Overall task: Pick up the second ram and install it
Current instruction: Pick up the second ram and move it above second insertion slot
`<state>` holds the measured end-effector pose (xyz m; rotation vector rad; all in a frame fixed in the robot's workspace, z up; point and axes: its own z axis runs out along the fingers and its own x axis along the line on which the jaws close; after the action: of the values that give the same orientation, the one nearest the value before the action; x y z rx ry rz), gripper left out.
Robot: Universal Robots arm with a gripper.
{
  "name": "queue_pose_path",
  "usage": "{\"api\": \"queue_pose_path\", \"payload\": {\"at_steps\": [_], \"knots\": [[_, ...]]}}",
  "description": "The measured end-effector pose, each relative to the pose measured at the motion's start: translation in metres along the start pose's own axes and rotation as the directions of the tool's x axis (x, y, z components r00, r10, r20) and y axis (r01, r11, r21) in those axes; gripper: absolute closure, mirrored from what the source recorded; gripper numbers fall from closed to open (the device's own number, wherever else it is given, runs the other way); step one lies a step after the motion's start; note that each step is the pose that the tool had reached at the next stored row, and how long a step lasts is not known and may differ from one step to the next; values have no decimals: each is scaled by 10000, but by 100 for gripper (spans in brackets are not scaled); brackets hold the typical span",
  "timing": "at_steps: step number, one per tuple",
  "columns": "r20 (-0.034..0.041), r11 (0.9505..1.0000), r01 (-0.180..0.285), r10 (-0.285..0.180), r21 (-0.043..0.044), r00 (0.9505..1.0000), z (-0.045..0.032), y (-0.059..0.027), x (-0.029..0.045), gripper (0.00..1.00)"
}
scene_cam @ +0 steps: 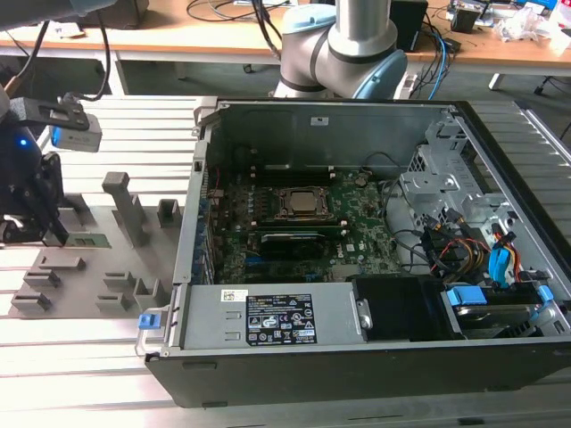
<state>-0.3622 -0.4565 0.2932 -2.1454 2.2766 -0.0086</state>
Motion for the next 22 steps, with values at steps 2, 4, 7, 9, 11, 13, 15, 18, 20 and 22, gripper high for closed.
{"api": "queue_pose_path", "payload": {"at_steps": [2, 4, 7, 9, 11, 13, 15, 18, 20, 22], "knots": [[1, 10000, 0, 0, 1, 10000, -47, -2, 0, 86], [0, 10000, 0, 0, -1, 10000, -92, -4, -1, 86], [1, 10000, 1, -1, -1, 10000, -169, -8, -1, 86], [0, 10000, 1, -1, -2, 10000, -203, -10, -2, 86], [0, 10000, 0, 0, -3, 10000, -243, -12, -2, 86], [0, 10000, 1, -1, -4, 10000, -285, -14, -2, 86], [0, 10000, 1, -1, -5, 10000, -322, -17, -3, 86], [0, 10000, 0, 0, -7, 10000, -375, -20, -3, 86], [0, 10000, 0, 0, -8, 10000, -418, -22, -3, 86], [0, 10000, 1, -1, -8, 10000, -469, -25, -4, 86]]}}
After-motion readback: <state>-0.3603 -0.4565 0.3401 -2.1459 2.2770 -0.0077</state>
